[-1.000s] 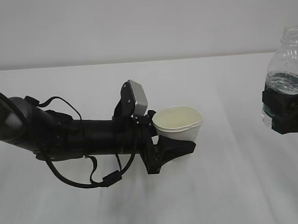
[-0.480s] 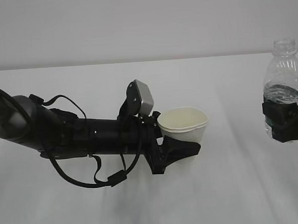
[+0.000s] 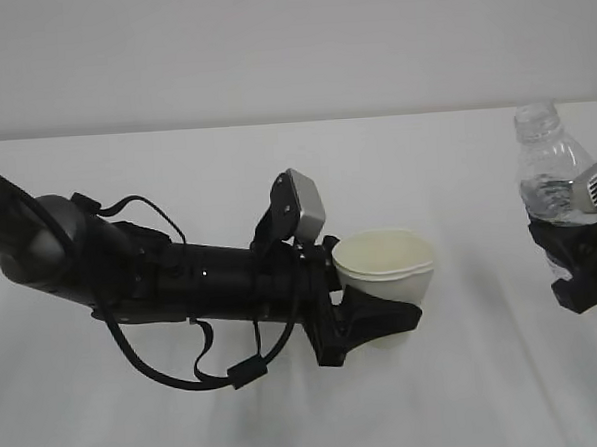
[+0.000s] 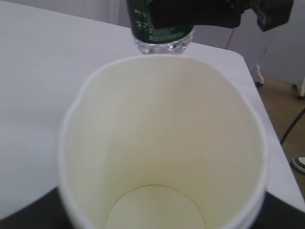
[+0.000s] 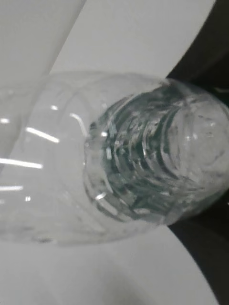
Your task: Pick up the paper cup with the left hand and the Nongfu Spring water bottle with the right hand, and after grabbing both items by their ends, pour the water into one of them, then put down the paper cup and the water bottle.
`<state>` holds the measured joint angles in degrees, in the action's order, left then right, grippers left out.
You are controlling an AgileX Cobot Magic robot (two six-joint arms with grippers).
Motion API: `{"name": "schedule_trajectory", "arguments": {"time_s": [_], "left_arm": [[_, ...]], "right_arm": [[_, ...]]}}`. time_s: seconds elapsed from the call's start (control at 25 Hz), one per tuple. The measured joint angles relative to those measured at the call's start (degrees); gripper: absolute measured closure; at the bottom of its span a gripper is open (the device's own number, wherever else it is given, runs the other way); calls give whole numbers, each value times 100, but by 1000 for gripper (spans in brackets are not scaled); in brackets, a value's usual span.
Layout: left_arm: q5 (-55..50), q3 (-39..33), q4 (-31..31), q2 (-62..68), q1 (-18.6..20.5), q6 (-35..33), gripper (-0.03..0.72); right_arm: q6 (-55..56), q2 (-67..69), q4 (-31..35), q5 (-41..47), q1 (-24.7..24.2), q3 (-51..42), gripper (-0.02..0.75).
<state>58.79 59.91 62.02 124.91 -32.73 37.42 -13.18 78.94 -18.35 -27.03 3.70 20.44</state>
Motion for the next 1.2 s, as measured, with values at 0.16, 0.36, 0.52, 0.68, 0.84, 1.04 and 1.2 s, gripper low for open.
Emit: {"name": "schedule_trajectory", "arguments": {"time_s": [0.16, 0.36, 0.52, 0.68, 0.84, 1.04, 1.2], "left_arm": [[0, 89, 35, 0, -219, 0, 247], [0, 125, 35, 0, -270, 12, 250], [0, 125, -48, 0, -270, 12, 251], [-97, 232, -128, 0, -270, 12, 251], [-270, 359, -193, 0, -270, 12, 251], [-279, 381, -192, 0, -270, 12, 251], [-279, 402, -206, 0, -279, 12, 251]], "right_arm": [[-815, 0, 259, 320, 0, 0, 330], [-1250, 0, 549, 333, 0, 0, 330], [-1441, 0, 570, 213, 0, 0, 330], [-1723, 0, 590, -16, 0, 0, 330], [-2145, 0, 590, -278, 0, 0, 330], [-2743, 0, 590, -392, 0, 0, 330], [-2956, 0, 590, -391, 0, 0, 330]]}}
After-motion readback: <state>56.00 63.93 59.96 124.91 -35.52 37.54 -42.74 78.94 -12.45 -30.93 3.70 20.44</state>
